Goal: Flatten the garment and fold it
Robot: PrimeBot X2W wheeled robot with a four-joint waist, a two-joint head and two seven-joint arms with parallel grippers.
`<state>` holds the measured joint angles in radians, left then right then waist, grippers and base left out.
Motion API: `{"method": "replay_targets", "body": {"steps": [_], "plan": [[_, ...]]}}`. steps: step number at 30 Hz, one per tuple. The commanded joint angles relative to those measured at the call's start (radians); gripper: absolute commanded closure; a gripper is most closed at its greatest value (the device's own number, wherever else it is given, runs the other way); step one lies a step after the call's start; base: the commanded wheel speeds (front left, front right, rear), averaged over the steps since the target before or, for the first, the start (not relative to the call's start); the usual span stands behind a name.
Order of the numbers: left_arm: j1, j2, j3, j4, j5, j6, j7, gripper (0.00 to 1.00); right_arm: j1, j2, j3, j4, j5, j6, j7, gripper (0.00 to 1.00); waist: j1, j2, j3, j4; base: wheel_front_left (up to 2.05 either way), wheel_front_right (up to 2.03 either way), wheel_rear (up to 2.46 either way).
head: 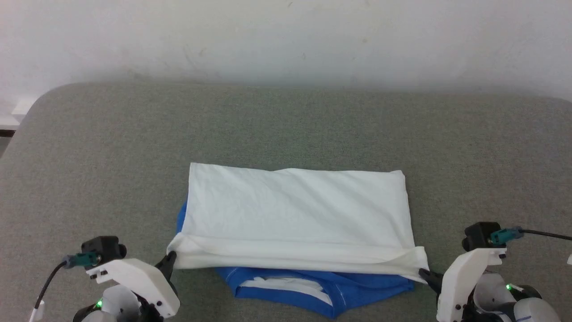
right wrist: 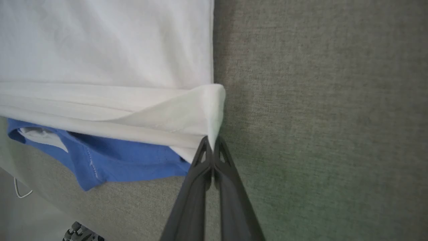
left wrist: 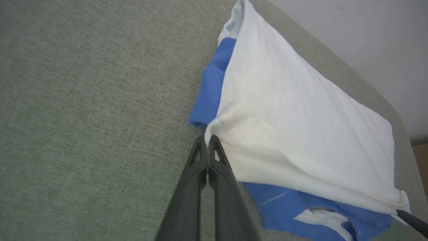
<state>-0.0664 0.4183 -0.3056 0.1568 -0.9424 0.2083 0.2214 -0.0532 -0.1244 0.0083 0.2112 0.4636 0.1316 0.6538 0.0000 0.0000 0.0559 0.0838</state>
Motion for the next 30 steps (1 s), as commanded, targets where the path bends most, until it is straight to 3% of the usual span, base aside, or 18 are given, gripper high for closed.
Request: {"method": "replay_targets", "body": {"steps": [1,4,5,6,7,8,14,19,23,27,30], "plan": [[0.009,0.008,-0.004,0.014,0.004,0.019,0.011,1.0,0.019,0.0,0.0,0.002,-0.017,-0.001,0.015,1.0,0.0,0.0,-0.001,-0.001,0.0,0.0,0.0],[0.01,0.006,-0.009,0.031,0.0,0.043,0.038,1.0,0.028,0.004,-0.007,-0.001,-0.029,-0.001,0.031,1.0,0.0,0.0,-0.002,0.001,0.0,0.0,0.0],[0.012,0.006,-0.011,0.038,-0.002,0.055,0.051,1.0,0.03,0.005,-0.009,-0.003,-0.032,-0.001,0.034,0.77,0.0,0.0,-0.003,0.001,0.0,0.0,0.0],[0.013,0.007,-0.012,0.041,-0.005,0.064,0.063,0.84,0.032,0.007,-0.012,-0.006,-0.032,-0.001,0.036,0.0,0.0,0.0,-0.004,0.002,0.0,0.0,0.0],[0.014,0.008,-0.012,0.043,-0.008,0.076,0.075,0.17,0.034,0.009,-0.018,-0.013,-0.029,-0.001,0.037,0.0,0.0,0.0,-0.006,0.003,0.0,0.0,0.0],[0.015,0.012,-0.014,0.044,-0.007,0.087,0.088,0.0,0.037,0.011,-0.025,-0.021,-0.025,-0.001,0.041,0.0,0.0,0.0,-0.008,0.005,0.0,0.0,0.0],[0.028,0.058,0.012,0.011,0.003,0.16,0.121,0.0,0.069,0.016,-0.102,-0.139,0.034,-0.001,0.081,0.0,0.0,0.0,-0.03,0.017,0.0,0.0,0.0],[0.01,0.086,0.082,-0.079,0.04,0.193,0.014,0.0,0.043,0.009,-0.217,-0.275,0.038,-0.001,0.125,0.0,0.0,0.0,-0.036,0.02,0.0,0.0,0.0],[-0.026,0.091,0.094,-0.147,0.13,0.147,-0.171,0.0,-0.021,0.006,-0.214,-0.279,0.015,-0.001,0.194,0.0,0.0,0.0,-0.029,0.018,0.0,0.0,0.0],[-0.063,0.068,0.069,-0.159,0.231,0.08,-0.383,0.0,-0.1,-0.006,-0.162,-0.192,0.011,-0.001,0.242,0.0,0.0,0.0,-0.005,0.025,0.0,0.0,0.0],[-0.092,0.04,0.057,-0.15,0.306,0.043,-0.468,0.0,-0.154,-0.028,-0.104,-0.108,0.008,-0.001,0.262,0.0,0.0,0.0,0.02,0.037,0.0,0.0,0.0]]}}
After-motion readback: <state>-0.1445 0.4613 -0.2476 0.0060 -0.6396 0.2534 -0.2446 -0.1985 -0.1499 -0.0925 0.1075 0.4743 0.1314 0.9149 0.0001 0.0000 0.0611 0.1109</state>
